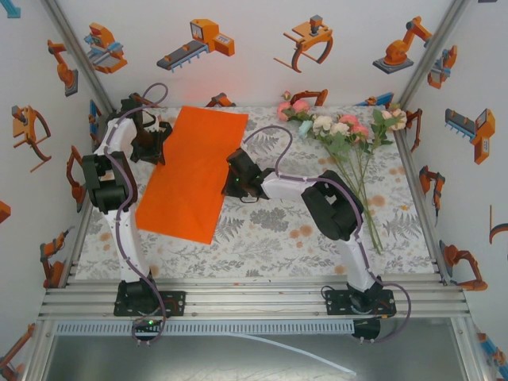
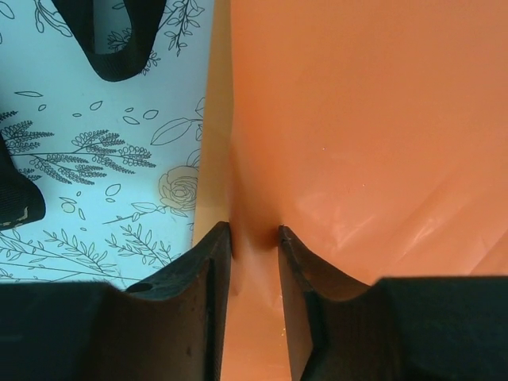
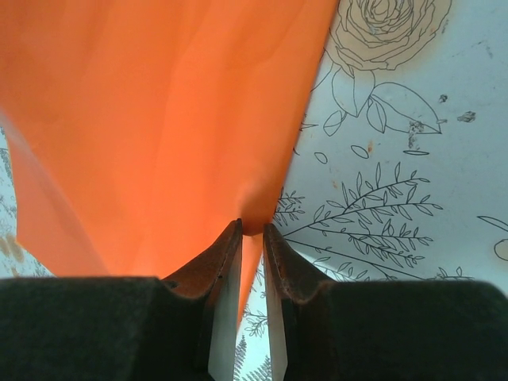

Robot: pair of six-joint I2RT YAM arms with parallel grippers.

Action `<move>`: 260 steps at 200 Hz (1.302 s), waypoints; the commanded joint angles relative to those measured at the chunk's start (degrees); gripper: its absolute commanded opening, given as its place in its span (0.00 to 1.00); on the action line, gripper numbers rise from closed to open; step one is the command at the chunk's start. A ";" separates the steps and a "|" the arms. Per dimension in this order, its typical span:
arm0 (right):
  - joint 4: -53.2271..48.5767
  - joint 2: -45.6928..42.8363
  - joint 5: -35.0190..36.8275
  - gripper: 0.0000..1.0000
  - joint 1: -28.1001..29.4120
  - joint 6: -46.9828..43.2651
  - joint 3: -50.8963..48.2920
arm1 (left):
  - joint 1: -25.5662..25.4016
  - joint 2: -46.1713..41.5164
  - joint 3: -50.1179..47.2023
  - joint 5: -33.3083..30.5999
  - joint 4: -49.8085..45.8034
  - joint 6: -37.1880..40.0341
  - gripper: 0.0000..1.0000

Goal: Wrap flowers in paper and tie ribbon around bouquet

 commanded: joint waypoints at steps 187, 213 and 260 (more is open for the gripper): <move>-3.28 -2.09 3.57 0.28 -0.32 -2.79 -0.47 | -4.24 -19.93 -3.31 13.01 -3.86 -18.26 0.00; -3.28 -3.12 -2.07 0.37 -1.95 -6.80 0.01 | -7.61 -23.41 -4.30 11.18 -3.60 -27.79 0.00; -5.47 -15.46 -6.79 0.52 -5.43 -16.11 -6.90 | -13.44 -26.57 -4.41 4.96 -2.78 -37.99 0.00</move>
